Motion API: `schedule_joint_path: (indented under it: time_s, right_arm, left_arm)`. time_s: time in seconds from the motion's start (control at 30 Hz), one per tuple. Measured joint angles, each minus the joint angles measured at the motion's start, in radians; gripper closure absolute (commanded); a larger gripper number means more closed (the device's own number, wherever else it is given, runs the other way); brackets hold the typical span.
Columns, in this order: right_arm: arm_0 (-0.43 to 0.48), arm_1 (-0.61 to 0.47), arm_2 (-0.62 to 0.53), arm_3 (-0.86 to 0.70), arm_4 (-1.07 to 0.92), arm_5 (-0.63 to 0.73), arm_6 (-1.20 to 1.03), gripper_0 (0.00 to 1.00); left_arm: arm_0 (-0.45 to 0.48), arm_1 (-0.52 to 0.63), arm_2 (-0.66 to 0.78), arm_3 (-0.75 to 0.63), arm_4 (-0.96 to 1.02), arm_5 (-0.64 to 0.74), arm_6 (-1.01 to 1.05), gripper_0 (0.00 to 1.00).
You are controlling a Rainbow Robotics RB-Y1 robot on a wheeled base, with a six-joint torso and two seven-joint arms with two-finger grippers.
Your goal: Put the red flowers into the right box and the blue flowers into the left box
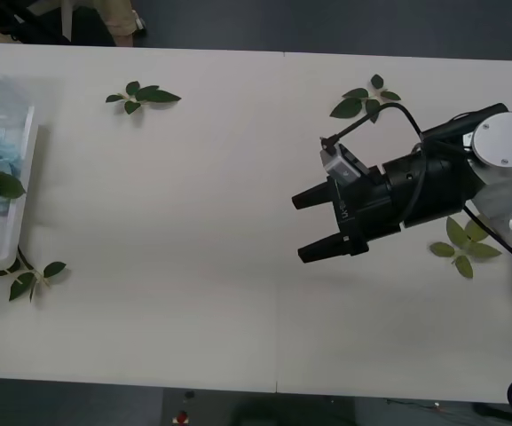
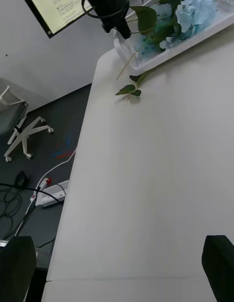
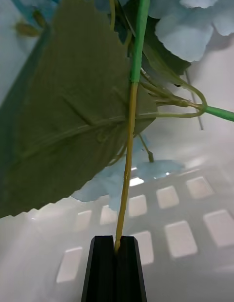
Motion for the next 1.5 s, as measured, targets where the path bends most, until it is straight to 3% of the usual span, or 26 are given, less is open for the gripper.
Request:
schedule_joint_path:
  time_s: [0.1,0.3,0.53,0.57,0.63,0.67,0.7,0.83,1.03,1.27,1.37,1.5]
  right_arm:
    - [0.000,0.035,-0.018,0.000,0.038,0.003,0.000,0.00]
    - [0.008,0.106,-0.072,0.000,0.054,0.002,0.000,0.00]
    - [0.027,0.109,-0.070,0.000,0.054,0.000,0.000,0.00]
    - [0.027,0.109,-0.070,0.000,0.054,0.000,0.000,0.00]
    - [0.027,0.109,-0.070,0.000,0.054,0.000,0.000,0.00]
    - [0.027,0.109,-0.070,0.000,0.054,0.000,0.000,0.00]
    - [0.027,0.109,-0.070,0.000,0.054,0.000,0.000,0.00]
    - [0.027,0.109,-0.070,0.000,0.054,0.000,0.000,0.00]
    - [0.027,0.109,-0.070,0.000,0.054,0.000,0.000,0.00]
    - [0.027,0.109,-0.070,0.000,0.054,0.000,0.000,0.00]
    - [0.027,0.109,-0.070,0.000,0.055,0.000,0.000,0.00]
    - [0.027,0.109,-0.070,0.000,0.056,0.000,0.000,0.00]
  left_arm:
    - [-0.002,0.000,-0.039,0.030,0.020,-0.053,0.000,0.94]
    - [-0.002,0.000,-0.060,0.053,0.049,-0.057,0.000,0.63]
    - [-0.002,0.000,-0.059,0.041,0.082,-0.094,0.000,0.58]
    - [-0.002,0.000,-0.057,0.038,0.082,-0.094,0.000,0.48]
    - [-0.002,0.000,-0.046,0.034,0.081,-0.094,0.000,0.16]
    - [-0.003,0.000,-0.036,0.033,0.079,-0.094,0.000,0.05]
    - [-0.005,0.000,-0.024,0.029,0.079,-0.094,0.000,0.00]
    - [-0.013,0.001,0.045,-0.032,0.095,-0.075,-0.081,0.00]
    - [-0.014,0.032,0.187,-0.143,0.133,0.097,-0.155,0.00]
    - [-0.014,0.064,0.388,-0.231,0.386,0.335,-0.207,0.00]
    - [-0.014,0.059,0.366,-0.292,0.561,0.335,-0.242,0.00]
    - [-0.016,-0.014,0.257,-0.363,0.624,0.267,-0.242,0.00]
